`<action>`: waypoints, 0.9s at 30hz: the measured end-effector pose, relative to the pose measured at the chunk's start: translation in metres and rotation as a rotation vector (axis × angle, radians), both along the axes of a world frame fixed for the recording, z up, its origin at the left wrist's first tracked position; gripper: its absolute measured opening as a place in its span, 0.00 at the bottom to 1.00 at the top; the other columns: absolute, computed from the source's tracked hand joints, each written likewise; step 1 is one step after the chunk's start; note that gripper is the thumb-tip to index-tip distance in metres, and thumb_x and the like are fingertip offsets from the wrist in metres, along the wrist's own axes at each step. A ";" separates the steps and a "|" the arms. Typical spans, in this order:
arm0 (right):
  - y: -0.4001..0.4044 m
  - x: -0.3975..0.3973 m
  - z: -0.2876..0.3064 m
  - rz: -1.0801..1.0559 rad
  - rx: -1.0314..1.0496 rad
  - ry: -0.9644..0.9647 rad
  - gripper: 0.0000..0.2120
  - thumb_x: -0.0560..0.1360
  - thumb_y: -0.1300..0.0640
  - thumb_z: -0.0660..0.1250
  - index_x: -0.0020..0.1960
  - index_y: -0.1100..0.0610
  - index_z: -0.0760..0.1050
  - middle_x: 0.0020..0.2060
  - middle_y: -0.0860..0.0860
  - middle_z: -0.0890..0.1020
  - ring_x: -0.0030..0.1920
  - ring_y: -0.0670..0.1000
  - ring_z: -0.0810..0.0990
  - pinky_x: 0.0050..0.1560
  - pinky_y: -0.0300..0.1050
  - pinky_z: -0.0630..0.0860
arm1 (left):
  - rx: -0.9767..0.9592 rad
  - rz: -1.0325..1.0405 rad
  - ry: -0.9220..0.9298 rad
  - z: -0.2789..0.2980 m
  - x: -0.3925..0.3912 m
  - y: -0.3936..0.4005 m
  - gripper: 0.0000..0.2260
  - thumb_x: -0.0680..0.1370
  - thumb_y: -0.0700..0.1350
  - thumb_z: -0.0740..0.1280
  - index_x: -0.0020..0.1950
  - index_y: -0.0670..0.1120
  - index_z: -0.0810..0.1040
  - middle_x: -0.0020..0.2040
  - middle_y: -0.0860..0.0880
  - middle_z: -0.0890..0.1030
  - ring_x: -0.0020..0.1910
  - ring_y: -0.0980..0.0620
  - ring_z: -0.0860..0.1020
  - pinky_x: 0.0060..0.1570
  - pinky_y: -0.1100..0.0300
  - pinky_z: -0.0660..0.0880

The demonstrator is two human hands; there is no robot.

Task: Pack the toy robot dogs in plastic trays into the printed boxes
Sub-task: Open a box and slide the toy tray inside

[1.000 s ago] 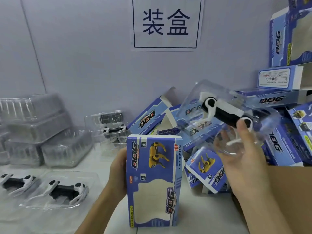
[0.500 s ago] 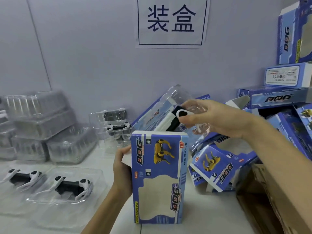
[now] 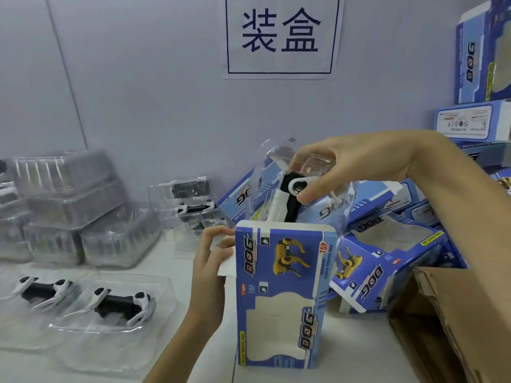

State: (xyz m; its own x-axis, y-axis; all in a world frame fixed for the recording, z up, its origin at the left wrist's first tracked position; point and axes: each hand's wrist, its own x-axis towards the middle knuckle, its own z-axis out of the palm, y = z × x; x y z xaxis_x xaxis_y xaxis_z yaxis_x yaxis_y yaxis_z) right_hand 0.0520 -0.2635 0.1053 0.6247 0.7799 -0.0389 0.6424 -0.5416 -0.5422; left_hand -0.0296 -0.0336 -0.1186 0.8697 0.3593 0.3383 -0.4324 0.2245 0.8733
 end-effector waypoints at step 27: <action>0.004 -0.024 -0.109 0.065 0.700 0.379 0.18 0.76 0.60 0.59 0.61 0.56 0.82 0.61 0.54 0.84 0.61 0.55 0.83 0.56 0.50 0.82 | 0.601 0.199 -0.341 -0.002 -0.015 -0.011 0.15 0.80 0.63 0.67 0.63 0.57 0.76 0.60 0.53 0.81 0.60 0.40 0.81 0.49 0.40 0.82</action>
State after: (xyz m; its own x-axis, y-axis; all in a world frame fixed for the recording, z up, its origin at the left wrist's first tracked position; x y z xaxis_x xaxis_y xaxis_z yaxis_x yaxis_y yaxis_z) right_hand 0.0275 -0.2597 -0.0040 0.6193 0.7363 0.2727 0.3647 0.0378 -0.9304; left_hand -0.0445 -0.0449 -0.1205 0.6177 0.1658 0.7687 -0.6862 -0.3638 0.6299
